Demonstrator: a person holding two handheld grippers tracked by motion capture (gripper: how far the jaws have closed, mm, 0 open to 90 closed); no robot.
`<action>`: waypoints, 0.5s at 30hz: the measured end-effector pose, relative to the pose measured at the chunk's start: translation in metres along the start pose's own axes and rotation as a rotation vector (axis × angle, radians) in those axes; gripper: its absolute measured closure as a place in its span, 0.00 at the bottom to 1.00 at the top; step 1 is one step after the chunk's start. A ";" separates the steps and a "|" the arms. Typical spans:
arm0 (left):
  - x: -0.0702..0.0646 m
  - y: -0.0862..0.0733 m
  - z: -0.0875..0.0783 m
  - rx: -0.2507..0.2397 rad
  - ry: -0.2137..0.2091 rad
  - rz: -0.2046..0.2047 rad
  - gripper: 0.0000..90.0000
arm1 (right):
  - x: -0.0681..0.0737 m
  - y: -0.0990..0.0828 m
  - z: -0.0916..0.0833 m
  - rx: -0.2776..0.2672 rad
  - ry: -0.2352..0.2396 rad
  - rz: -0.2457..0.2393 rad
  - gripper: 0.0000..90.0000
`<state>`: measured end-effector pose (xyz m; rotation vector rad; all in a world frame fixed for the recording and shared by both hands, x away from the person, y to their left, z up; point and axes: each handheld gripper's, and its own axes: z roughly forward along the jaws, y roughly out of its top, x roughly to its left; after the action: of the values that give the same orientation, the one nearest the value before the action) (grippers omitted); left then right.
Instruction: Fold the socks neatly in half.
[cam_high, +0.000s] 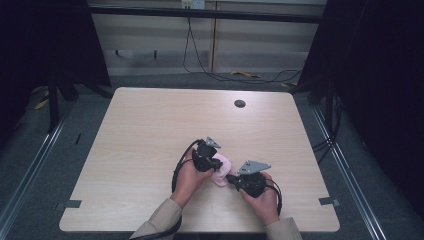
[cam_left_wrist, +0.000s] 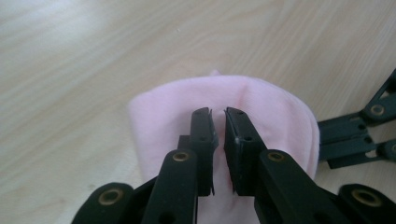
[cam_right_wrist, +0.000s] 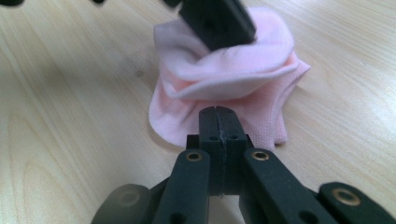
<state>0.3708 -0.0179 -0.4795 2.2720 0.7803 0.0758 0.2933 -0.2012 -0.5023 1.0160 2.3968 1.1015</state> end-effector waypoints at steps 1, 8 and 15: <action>-0.001 -0.001 0.001 0.006 0.002 0.009 0.90 | 0.000 0.000 0.000 0.000 0.000 -0.002 1.00; -0.010 -0.003 0.005 0.034 -0.022 0.044 0.85 | 0.000 0.000 0.000 0.002 -0.008 -0.005 1.00; -0.014 -0.004 0.005 0.048 -0.013 0.085 0.81 | -0.002 0.001 -0.007 -0.008 -0.029 -0.009 1.00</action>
<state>0.3590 -0.0263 -0.4832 2.3482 0.6854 0.0824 0.2916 -0.2059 -0.4966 1.0104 2.3704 1.0850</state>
